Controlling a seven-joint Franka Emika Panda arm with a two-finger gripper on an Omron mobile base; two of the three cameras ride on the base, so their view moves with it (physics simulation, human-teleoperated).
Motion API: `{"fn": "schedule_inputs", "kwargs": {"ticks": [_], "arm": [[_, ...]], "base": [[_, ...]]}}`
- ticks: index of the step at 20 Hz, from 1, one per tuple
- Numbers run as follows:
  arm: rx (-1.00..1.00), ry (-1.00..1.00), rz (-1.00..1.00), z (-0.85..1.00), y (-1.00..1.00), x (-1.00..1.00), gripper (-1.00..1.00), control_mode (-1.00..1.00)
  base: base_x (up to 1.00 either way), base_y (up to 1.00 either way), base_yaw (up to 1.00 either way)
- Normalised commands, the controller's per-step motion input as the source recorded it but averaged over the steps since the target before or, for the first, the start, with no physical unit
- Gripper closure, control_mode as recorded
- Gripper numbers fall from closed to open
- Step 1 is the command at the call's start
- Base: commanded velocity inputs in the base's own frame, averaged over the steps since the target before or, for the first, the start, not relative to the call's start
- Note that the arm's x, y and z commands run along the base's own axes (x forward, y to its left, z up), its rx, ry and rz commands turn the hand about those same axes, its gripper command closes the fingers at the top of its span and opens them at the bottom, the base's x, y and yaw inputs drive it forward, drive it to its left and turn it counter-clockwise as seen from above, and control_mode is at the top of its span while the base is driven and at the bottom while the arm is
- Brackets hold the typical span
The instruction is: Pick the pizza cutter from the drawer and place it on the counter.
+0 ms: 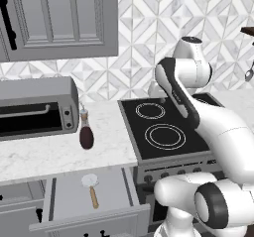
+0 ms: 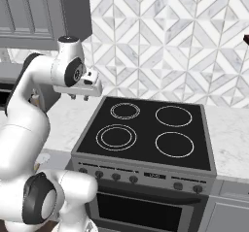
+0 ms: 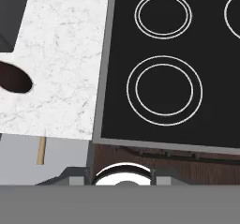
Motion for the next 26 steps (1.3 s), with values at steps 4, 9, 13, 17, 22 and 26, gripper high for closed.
{"fn": "schedule_inputs", "kwargs": {"ticks": [4,9,13,17,22,26], "arm": [[-0.04,-0.02,0.05,-0.02,0.17,-0.21,-1.00,-1.00],[-0.36,0.00,0.29,-0.14,0.94,-0.25,-1.00,-1.00],[-0.42,0.02,0.38,-0.21,1.00,-0.35,-1.00,-1.00],[-0.32,0.00,0.39,-0.28,1.00,-0.47,-1.00,-1.00],[-0.27,0.00,0.40,-0.39,1.00,-0.55,-1.00,-1.00],[-0.16,0.04,0.43,-0.74,1.00,-0.23,-1.00,-1.00]], "base": [[0.00,0.00,0.00],[0.00,0.00,0.00],[0.00,0.00,0.00],[0.00,0.00,0.00],[0.00,0.00,0.00],[0.00,0.00,0.00]]}}
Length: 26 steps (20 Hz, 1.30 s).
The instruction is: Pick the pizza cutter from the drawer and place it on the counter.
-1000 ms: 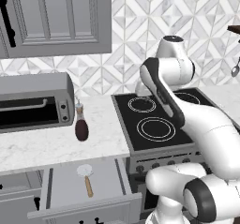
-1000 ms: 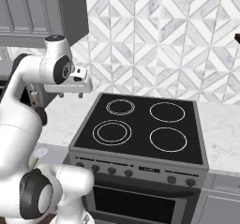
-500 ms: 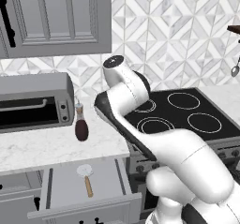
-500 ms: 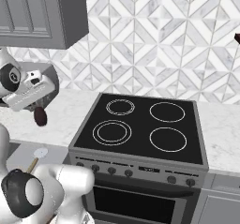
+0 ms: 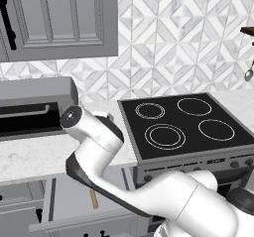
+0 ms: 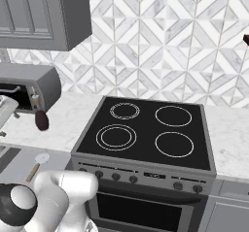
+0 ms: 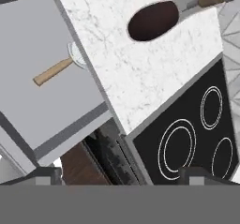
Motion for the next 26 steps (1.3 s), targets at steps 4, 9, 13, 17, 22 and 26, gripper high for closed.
{"fn": "schedule_inputs", "kwargs": {"ticks": [4,9,13,17,22,26], "arm": [[0.01,0.14,0.39,-0.89,0.92,-0.01,-1.00,-1.00],[0.02,0.19,0.28,-0.96,0.85,0.01,-1.00,-1.00],[0.10,0.07,0.30,-0.64,0.63,-0.67,-1.00,-1.00],[0.02,0.20,0.16,-0.58,0.31,-0.48,-1.00,-1.00],[0.08,0.20,0.07,-0.39,-0.09,-0.14,-1.00,-1.00],[0.02,0.24,0.01,-0.37,-0.03,0.00,-1.00,-1.00]], "base": [[0.00,0.00,0.00],[0.00,0.00,0.00],[0.00,0.00,0.00],[0.00,0.00,0.00],[0.00,0.00,0.00],[0.00,0.00,0.00]]}}
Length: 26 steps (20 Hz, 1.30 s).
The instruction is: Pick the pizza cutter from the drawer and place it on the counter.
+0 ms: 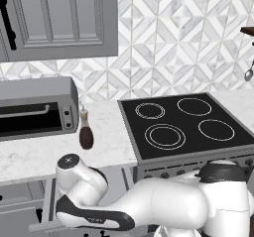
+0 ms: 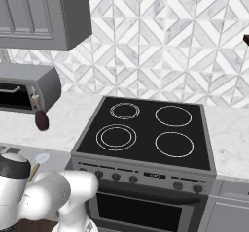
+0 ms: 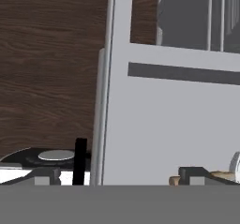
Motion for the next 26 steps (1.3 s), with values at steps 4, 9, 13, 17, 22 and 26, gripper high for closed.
{"fn": "schedule_inputs", "kwargs": {"ticks": [4,9,13,17,22,26], "arm": [[0.00,0.13,0.00,-0.33,0.00,-0.51,-1.00,-1.00],[-0.03,0.06,0.00,-0.27,0.00,-0.40,-1.00,-1.00],[-0.05,0.00,0.00,-0.20,-0.04,0.01,-1.00,-1.00],[-0.08,0.00,0.00,-0.21,-0.08,0.18,-1.00,-1.00],[0.00,0.00,0.00,-0.02,-0.02,0.33,-1.00,-1.00],[0.00,-0.01,-0.01,0.00,-0.02,0.22,-1.00,-1.00]], "base": [[0.00,0.00,0.00],[0.00,0.00,0.00],[0.00,0.00,0.00],[0.00,0.00,0.00],[0.00,0.00,0.00],[0.00,0.00,0.00]]}}
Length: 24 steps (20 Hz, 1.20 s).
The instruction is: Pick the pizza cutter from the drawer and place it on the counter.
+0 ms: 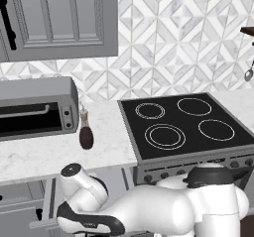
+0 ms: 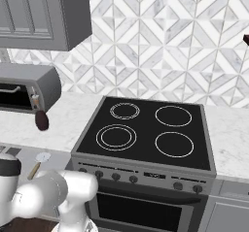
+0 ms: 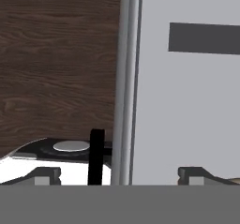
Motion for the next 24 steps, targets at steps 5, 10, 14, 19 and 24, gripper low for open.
{"fn": "schedule_inputs", "kwargs": {"ticks": [5,10,14,19,24], "arm": [[0.00,-0.03,0.00,-0.23,-0.03,-0.03,-1.00,-1.00],[-0.04,0.02,0.00,-0.64,-0.21,0.18,-1.00,-1.00],[-0.06,0.09,0.01,-0.30,0.04,-0.28,-1.00,-1.00],[-0.01,0.13,0.00,-0.19,0.00,-1.00,-1.00,-1.00],[0.00,0.11,0.00,-0.12,0.00,-1.00,-1.00,-1.00]], "base": [[0.00,0.00,0.00],[0.00,0.00,0.00],[0.00,0.00,0.00],[0.00,0.00,0.00],[0.00,0.00,0.00]]}}
